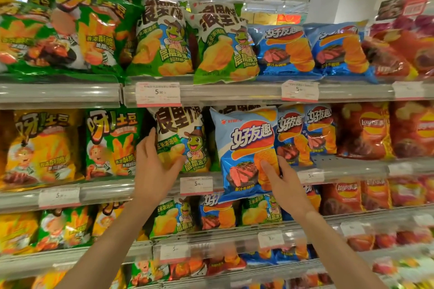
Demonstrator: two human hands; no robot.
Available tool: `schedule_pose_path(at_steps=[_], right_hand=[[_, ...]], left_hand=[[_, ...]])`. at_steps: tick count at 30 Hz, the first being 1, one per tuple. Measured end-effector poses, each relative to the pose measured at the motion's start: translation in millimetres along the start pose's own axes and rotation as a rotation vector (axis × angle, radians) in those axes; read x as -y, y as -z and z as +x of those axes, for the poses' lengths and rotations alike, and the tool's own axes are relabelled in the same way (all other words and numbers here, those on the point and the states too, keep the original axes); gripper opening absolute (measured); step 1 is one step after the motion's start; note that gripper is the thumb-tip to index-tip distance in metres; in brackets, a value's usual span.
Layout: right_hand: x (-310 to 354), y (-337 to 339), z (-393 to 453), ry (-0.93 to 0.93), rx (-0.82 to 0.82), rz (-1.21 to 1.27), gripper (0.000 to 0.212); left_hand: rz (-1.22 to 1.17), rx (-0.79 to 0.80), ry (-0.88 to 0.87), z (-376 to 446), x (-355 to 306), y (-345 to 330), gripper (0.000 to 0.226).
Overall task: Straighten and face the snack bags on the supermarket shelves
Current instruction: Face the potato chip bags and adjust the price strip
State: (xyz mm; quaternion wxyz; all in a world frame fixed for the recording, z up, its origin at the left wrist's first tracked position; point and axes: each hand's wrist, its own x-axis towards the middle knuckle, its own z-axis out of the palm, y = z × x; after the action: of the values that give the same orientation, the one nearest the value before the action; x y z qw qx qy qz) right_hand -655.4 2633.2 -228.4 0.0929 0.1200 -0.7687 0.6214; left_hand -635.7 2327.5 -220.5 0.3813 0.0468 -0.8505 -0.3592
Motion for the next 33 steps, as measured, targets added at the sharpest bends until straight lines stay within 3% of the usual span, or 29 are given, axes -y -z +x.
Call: schedule_pose_path(at_steps=[3, 5, 10, 14, 20, 24, 28, 33], right_hand=[[-3, 21, -1, 0.014, -0.066, 0.001, 0.044], [-7, 37, 0, 0.029, -0.099, 0.016, 0.051], [-16, 81, 7, 0.048, -0.199, -0.010, 0.021], [-25, 111, 14, 0.030, -0.231, -0.020, 0.013], [-40, 156, 34, -0.018, -0.342, -0.024, 0.009], [-45, 180, 60, -0.043, -0.401, -0.094, 0.019], [-50, 197, 85, -0.028, -0.456, -0.205, 0.011], [-56, 196, 104, -0.045, -0.458, -0.478, 0.047]], left_hand=[[0.075, -0.137, -0.155, -3, -10, -3, 0.073], [0.092, -0.143, -0.219, -5, -21, -10, 0.061], [0.134, -0.045, -0.396, -5, -62, -45, 0.044], [0.178, 0.103, -0.477, -7, -97, -83, 0.042], [0.306, 0.172, -0.585, -5, -140, -127, 0.052], [0.439, 0.232, -0.565, -2, -149, -140, 0.061], [0.498, 0.233, -0.543, -2, -149, -147, 0.059], [0.477, 0.208, -0.545, -3, -148, -155, 0.058]])
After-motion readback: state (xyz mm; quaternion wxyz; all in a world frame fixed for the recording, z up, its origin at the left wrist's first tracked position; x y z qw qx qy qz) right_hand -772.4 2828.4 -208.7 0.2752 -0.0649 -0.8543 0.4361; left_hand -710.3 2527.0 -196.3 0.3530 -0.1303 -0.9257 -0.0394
